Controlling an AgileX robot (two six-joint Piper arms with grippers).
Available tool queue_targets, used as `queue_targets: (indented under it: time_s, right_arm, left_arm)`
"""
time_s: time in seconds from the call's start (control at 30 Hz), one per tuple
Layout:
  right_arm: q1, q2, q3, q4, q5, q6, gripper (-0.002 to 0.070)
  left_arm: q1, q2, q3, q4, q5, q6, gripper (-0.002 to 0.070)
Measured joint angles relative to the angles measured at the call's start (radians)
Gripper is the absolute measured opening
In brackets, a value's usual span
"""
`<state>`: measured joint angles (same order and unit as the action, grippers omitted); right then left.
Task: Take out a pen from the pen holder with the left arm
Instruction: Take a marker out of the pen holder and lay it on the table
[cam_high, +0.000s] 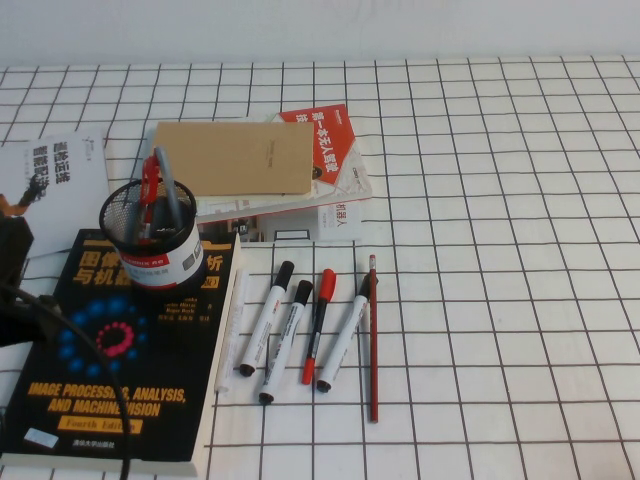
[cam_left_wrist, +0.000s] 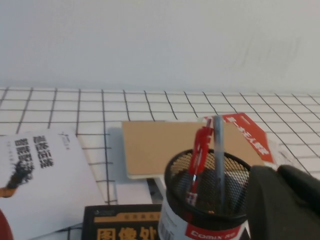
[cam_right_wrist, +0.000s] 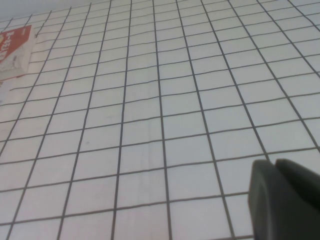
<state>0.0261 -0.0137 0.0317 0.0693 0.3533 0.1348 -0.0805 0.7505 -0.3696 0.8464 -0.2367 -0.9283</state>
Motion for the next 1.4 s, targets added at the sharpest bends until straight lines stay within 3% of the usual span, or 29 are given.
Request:
queue_targets:
  time_s: [0.1, 0.27, 0.37, 0.57, 1.0, 1.17, 1.4]
  right_arm:
    - [0.0, 0.0, 0.0, 0.0, 0.0, 0.0, -0.0016]
    - [0.0, 0.0, 0.0, 0.0, 0.0, 0.0, -0.0016]
    - [0.0, 0.0, 0.0, 0.0, 0.0, 0.0, -0.0017]
    - [0.0, 0.0, 0.0, 0.0, 0.0, 0.0, -0.0017]
    - [0.0, 0.0, 0.0, 0.0, 0.0, 0.0, -0.0016]
    - [0.0, 0.0, 0.0, 0.0, 0.0, 0.0, -0.0016]
    - [0.0, 0.0, 0.0, 0.0, 0.0, 0.0, -0.0016]
  left_arm:
    - [-0.002, 0.045, -0.033, 0.255, -0.023, -0.227, -0.0003]
    - [-0.004, 0.084, -0.133, 0.78, -0.047, -0.742, -0.0003]
    - [-0.006, 0.088, -0.173, 0.876, -0.04, -0.906, -0.0003]
    - [-0.007, 0.09, -0.179, 0.913, -0.037, -0.966, -0.0003]
    - [-0.007, 0.09, -0.18, 0.899, -0.046, -0.964, -0.0003]
    - [-0.007, 0.09, -0.18, 0.644, -0.061, -0.715, -0.0003]
    - [-0.049, 0.09, -0.18, 0.09, 0.054, -0.185, -0.0003]
